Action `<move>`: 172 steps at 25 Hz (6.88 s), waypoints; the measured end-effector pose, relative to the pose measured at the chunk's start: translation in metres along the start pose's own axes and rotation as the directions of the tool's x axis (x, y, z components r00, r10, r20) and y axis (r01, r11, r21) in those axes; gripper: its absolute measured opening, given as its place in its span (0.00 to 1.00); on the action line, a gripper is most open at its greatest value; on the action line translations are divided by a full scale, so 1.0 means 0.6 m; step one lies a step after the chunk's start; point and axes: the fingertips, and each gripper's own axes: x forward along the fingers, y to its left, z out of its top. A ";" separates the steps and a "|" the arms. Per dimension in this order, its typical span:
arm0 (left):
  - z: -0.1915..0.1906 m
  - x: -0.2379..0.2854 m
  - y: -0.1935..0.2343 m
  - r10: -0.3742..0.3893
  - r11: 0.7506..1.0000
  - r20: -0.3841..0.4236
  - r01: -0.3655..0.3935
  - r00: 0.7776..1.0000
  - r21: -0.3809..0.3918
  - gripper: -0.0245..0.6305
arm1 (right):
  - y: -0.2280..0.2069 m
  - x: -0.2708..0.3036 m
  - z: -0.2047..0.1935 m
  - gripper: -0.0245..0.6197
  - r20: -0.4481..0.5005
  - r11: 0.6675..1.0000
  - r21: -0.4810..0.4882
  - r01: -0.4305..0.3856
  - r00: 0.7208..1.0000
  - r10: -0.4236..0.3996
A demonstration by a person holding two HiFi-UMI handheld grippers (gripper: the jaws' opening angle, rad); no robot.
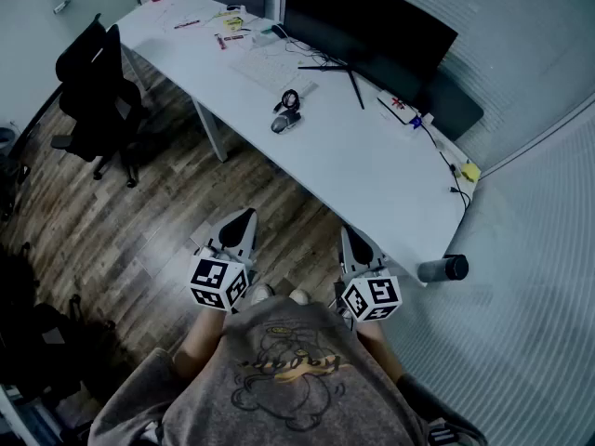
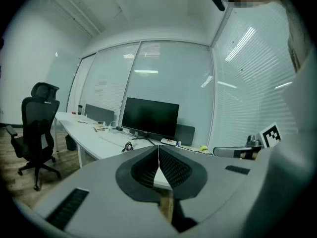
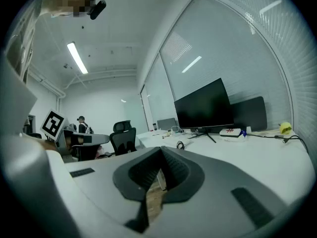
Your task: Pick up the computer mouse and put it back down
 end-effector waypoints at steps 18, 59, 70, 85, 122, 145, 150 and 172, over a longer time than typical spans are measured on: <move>0.000 0.051 -0.010 0.051 0.999 0.002 -0.051 0.999 0.000 0.07 | -0.061 0.032 0.002 0.05 0.015 0.997 0.051 -0.054 0.998 0.053; 0.116 0.414 0.284 -0.137 0.990 -0.024 0.137 0.990 0.016 0.07 | -0.145 0.460 0.082 0.05 -0.020 0.998 0.025 0.061 0.998 -0.060; 0.131 0.498 0.336 -0.206 0.978 -0.052 0.207 0.977 0.018 0.07 | -0.163 0.544 0.104 0.05 -0.018 0.992 0.032 0.122 0.992 -0.121; 0.151 0.559 0.313 -0.195 0.979 -0.043 0.197 0.980 0.050 0.07 | -0.217 0.556 0.126 0.05 0.001 0.993 0.041 0.111 0.994 -0.111; -0.093 0.669 0.272 -0.206 0.955 -0.398 0.272 0.894 0.117 0.57 | -0.259 0.534 0.113 0.05 -0.021 0.994 0.055 0.096 0.995 -0.095; -0.270 0.718 0.297 -0.101 0.963 -0.623 0.234 0.775 0.135 0.57 | -0.301 0.514 0.103 0.05 -0.071 0.991 0.053 0.124 0.990 -0.121; -0.268 0.717 0.298 -0.089 0.963 -0.626 0.228 0.775 0.145 0.57 | -0.304 0.514 0.099 0.05 -0.075 0.989 0.060 0.133 0.989 -0.128; -0.223 0.714 0.299 -0.115 0.954 -0.589 0.254 0.800 0.158 0.51 | -0.298 0.523 0.090 0.05 -0.083 0.987 0.057 0.148 0.986 -0.143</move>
